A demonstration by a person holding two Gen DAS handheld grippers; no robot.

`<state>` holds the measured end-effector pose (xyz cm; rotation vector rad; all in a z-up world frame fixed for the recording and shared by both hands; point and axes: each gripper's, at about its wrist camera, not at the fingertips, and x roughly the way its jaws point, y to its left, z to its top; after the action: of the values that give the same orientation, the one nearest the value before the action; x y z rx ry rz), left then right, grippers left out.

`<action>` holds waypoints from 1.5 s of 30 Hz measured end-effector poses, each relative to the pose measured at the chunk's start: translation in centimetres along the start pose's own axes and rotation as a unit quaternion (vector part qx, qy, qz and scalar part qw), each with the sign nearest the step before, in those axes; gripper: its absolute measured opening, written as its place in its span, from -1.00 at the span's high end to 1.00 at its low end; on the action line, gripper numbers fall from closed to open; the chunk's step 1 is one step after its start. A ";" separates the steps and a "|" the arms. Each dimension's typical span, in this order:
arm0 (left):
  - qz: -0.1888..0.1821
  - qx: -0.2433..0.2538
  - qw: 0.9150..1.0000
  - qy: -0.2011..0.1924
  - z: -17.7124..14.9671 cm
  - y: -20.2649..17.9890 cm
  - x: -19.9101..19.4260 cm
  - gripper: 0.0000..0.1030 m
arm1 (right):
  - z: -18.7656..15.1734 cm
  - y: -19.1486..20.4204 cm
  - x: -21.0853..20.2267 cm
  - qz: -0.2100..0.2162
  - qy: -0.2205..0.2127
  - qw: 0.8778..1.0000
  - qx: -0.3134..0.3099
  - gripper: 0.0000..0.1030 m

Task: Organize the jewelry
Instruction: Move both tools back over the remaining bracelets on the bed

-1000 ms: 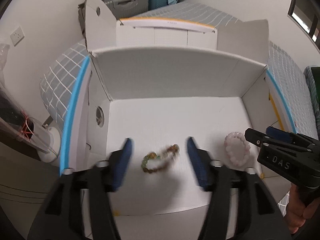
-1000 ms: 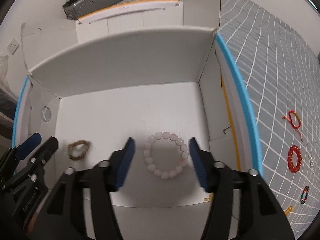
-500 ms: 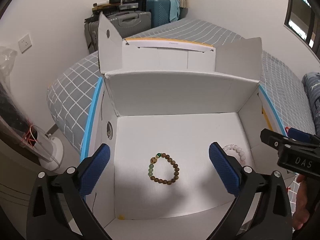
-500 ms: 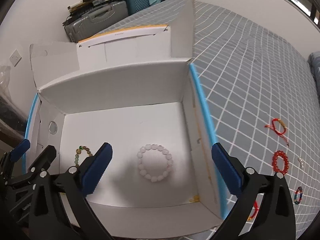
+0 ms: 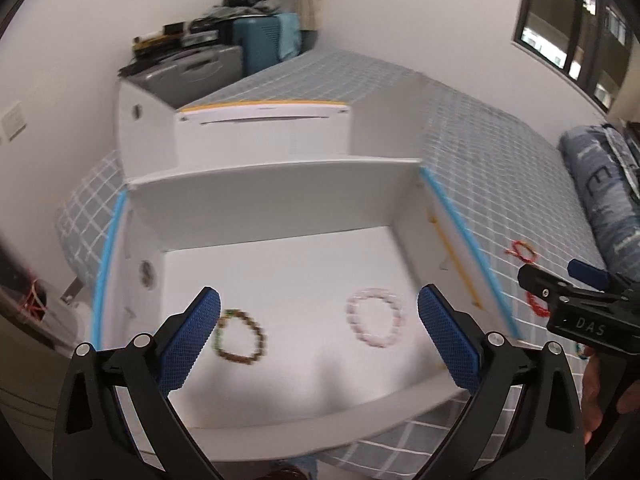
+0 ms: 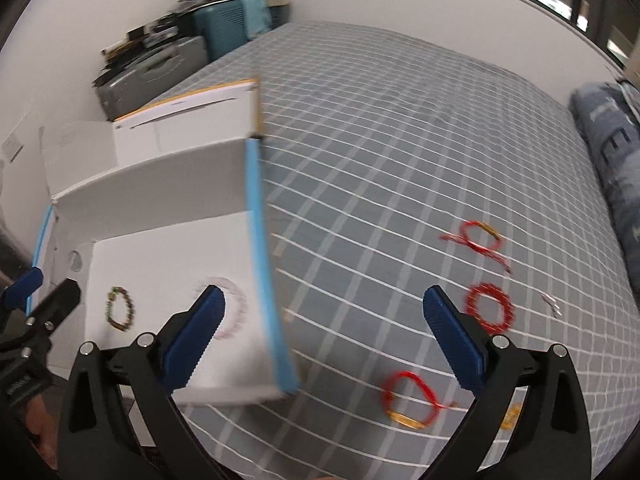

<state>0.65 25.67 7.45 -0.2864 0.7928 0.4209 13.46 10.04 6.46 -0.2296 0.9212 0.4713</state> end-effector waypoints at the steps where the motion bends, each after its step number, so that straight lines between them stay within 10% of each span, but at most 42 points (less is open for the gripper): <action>1: -0.005 0.006 1.000 -0.002 -0.1 -0.8 -0.1 -0.89 | -0.4 -1.1 -0.3 -0.006 0.001 1.000 0.004 -0.85; 26: -0.115 0.158 0.980 0.046 -6.2 -22.4 3.2 -0.89 | -13.4 -20.7 -2.1 -0.073 0.051 0.984 0.154 -0.85; 45: -0.106 0.189 0.967 0.131 -11.1 -25.4 11.2 -0.89 | -17.8 -23.8 4.6 -0.047 0.112 0.977 0.178 -0.85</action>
<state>12.59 1.79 -5.95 -0.0672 1.0706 0.0243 14.69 -16.35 -7.96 0.0021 1.1917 0.1893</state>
